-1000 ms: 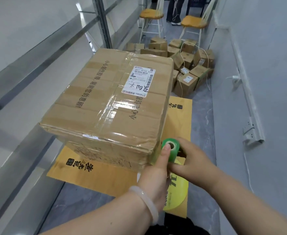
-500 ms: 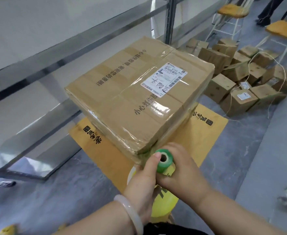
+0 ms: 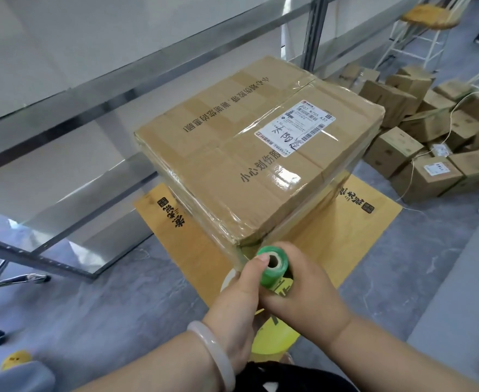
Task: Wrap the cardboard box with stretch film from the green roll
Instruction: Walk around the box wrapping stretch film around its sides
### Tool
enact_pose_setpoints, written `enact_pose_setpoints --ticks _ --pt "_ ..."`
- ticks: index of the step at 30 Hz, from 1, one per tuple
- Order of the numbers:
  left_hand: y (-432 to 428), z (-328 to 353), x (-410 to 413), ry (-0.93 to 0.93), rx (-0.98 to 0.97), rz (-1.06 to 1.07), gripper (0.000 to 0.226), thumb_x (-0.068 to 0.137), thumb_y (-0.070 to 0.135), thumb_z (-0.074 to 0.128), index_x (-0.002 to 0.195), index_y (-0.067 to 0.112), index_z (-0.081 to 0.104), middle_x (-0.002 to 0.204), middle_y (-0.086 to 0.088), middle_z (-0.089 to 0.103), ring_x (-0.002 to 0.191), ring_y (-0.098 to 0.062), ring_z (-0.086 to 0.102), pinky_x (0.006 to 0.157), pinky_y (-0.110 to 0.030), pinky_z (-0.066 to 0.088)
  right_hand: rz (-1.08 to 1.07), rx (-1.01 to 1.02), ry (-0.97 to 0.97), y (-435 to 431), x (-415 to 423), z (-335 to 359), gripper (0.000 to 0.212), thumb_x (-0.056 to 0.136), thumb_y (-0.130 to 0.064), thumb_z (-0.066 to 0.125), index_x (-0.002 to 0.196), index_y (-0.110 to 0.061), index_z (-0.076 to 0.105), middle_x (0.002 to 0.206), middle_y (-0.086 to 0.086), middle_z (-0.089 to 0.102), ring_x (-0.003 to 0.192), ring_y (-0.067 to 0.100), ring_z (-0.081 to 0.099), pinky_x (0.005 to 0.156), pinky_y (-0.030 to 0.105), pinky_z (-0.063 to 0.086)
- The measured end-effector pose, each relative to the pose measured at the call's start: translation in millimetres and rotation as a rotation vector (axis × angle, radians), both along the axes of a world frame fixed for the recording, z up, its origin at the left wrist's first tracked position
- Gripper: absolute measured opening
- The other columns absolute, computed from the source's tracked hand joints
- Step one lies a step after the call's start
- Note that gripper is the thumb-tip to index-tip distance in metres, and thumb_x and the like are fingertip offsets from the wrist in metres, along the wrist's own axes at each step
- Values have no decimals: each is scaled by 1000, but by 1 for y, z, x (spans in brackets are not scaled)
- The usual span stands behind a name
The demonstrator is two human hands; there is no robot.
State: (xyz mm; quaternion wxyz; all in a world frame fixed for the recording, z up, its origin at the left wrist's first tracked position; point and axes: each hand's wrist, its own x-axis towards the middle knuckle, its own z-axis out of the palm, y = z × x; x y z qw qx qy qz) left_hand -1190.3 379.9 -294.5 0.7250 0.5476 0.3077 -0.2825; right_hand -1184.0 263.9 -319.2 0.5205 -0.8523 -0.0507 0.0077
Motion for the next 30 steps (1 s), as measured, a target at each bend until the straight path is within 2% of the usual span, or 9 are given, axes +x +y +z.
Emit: enact_pose_setpoints --ticks 2,5,10,13,17,20,22,25,30 --pt "3 -1 0 -1 -9 -2 34 92 40 62 111 14 74 113 -16 74 110 -32 69 94 -47 55 26 37 -1 0 0 -1 32 66 -37 72 96 -33 59 91 -13 63 89 10 62 77 35 52" --pt "6 -1 -1 -5 -29 -25 33 95 37 58 110 12 74 111 -15 75 96 -28 69 87 -44 57 47 209 80 -5 0 -4 47 60 -44 78 103 -39 63 104 -15 64 100 7 63 83 23 51" --pt "11 0 -6 17 -18 -103 62 68 55 62 117 18 71 106 -7 68 83 -17 58 69 -26 46 145 443 308 -16 0 0 90 49 -82 68 118 -25 62 117 0 66 110 11 61 90 23 48" --pt "11 1 -6 39 -4 -83 48 83 53 67 117 18 65 107 -9 62 88 -21 55 73 -30 46 170 578 445 -17 3 1 86 59 -87 54 116 -24 67 123 3 66 119 17 58 102 33 43" --pt "7 -3 -3 55 18 -84 41 89 47 63 119 20 65 104 -7 66 83 -18 58 74 -29 47 131 754 673 -7 1 -9 55 77 -64 52 111 -26 72 122 3 67 120 16 57 112 40 31" --pt "5 -11 0 51 27 -115 81 60 66 71 127 22 62 118 -5 68 100 -19 62 80 -31 49 28 725 528 -7 -8 -17 43 86 -39 38 109 -28 72 120 2 68 119 16 57 112 45 32" --pt "3 -15 2 38 32 -131 100 42 71 70 129 23 61 121 -4 69 110 -21 63 85 -33 51 11 651 436 -11 -18 -17 39 85 -34 42 112 -30 69 122 -2 66 121 15 55 110 44 35" --pt "0 -23 5 22 7 -169 100 42 74 69 128 23 63 119 -3 71 110 -22 65 89 -34 52 59 502 338 -20 -27 -18 48 71 -35 57 119 -32 59 118 -11 65 116 9 58 99 29 45" --pt "-9 -33 10 -12 -10 -180 117 42 79 73 141 21 51 123 -3 71 113 -23 66 104 -45 51 43 156 155 -26 -22 -17 56 74 -7 73 114 -42 56 107 -18 66 102 6 63 88 20 49"
